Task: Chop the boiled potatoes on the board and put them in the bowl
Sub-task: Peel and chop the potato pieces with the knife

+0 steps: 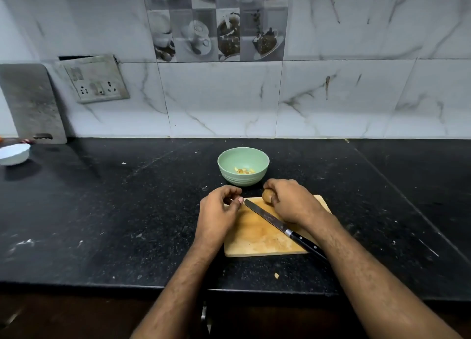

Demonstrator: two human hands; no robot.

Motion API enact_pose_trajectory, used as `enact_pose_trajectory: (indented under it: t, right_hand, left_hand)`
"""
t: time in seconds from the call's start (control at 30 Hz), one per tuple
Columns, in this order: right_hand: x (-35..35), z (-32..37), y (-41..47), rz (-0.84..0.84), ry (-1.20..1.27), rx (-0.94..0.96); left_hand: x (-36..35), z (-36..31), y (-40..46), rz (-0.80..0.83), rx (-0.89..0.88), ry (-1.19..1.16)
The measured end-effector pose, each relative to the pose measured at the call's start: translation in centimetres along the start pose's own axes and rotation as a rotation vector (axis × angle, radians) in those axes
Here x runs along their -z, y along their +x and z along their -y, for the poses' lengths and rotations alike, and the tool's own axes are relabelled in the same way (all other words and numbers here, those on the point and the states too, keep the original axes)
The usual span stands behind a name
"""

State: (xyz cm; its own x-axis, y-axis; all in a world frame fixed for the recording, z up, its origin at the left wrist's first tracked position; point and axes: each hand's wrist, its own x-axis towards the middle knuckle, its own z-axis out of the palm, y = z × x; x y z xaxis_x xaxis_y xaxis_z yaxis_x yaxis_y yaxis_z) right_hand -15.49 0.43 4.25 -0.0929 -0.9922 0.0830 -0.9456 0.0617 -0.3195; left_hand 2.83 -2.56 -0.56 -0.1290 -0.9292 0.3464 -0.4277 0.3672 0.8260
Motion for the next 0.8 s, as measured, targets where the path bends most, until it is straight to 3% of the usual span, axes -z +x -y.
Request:
enact_pose_trajectory:
  t: [0.1,0.17,0.3,0.43,0.7,0.8]
  right_hand:
    - [-0.5,0.8,0.2,-0.028,0.151,0.027]
    - [-1.2,1.7,0.0,0.040,0.257,0.064]
    - [-3.4,2.4,-0.4,0.199,0.300,0.107]
    - [-4.2,2.5,-0.8,0.216,0.322,0.107]
    - [-2.2,1.9,-2.3,-0.012,0.174,0.070]
    - [-1.1,1.3,-3.3,0.103,0.002,0.022]
  left_hand:
    - [0.4,0.7,-0.9,0.036,-0.003,-0.026]
    - [0.5,1.1,-1.5,0.074,-0.023,-0.021]
    - [0.7,1.6,-2.9,0.115,-0.045,0.028]
    - [0.9,1.7,-3.8,0.109,-0.025,0.035]
    - [0.5,2.1,-4.1,0.071,0.025,0.248]
    - [0.4,2.3,-3.9,0.082,0.032,0.264]
